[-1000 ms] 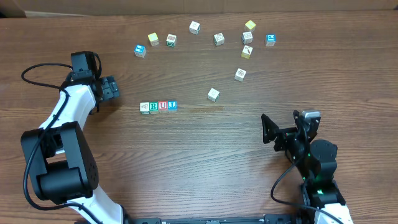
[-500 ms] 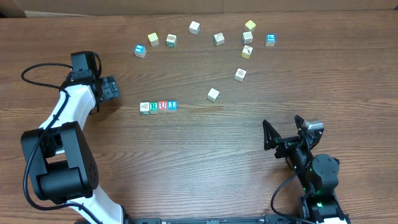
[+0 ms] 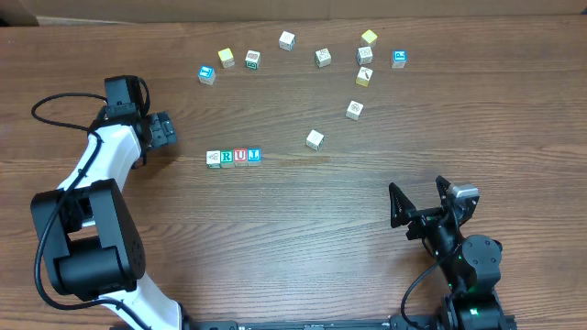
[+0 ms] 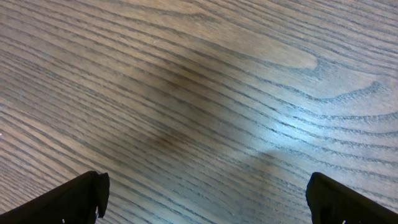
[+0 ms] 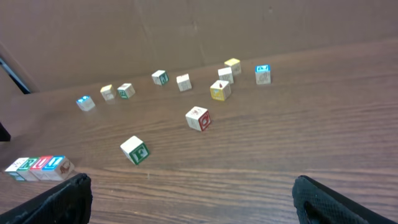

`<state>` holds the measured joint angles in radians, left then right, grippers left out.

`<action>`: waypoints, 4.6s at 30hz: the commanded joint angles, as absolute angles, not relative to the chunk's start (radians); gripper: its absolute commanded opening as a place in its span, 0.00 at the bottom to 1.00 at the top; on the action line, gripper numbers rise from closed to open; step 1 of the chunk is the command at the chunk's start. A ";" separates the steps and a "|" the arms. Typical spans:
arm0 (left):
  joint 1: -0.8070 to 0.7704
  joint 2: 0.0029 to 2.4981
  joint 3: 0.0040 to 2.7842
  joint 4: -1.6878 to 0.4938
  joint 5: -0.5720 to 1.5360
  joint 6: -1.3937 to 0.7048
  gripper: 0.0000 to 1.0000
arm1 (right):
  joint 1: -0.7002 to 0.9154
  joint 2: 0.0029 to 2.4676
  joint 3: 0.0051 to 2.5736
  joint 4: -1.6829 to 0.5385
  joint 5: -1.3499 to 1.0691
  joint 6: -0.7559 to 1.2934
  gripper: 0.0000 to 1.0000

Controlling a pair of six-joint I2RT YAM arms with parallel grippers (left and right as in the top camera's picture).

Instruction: Form a horizontal line

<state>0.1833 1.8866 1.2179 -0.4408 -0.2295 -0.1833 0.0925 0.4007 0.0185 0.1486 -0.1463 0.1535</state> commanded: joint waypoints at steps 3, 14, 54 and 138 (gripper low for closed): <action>0.180 1.890 1.211 -0.440 -0.243 -0.187 1.00 | 0.096 0.279 0.007 0.046 -0.121 0.148 1.00; 0.180 1.890 1.211 -0.440 -0.243 -0.187 1.00 | 0.096 0.073 0.007 -0.076 -0.114 0.148 1.00; 0.180 1.890 1.211 -0.440 -0.243 -0.187 1.00 | 0.096 0.002 0.008 -0.073 -0.133 0.182 1.00; 0.160 1.601 0.944 -0.084 0.028 -0.188 1.00 | 0.096 0.002 0.008 -0.073 -0.133 0.182 1.00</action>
<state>0.1749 1.6310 0.9897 -0.1127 -0.0364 -0.1837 0.0925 0.0147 0.0185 -0.0765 -0.1272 0.1799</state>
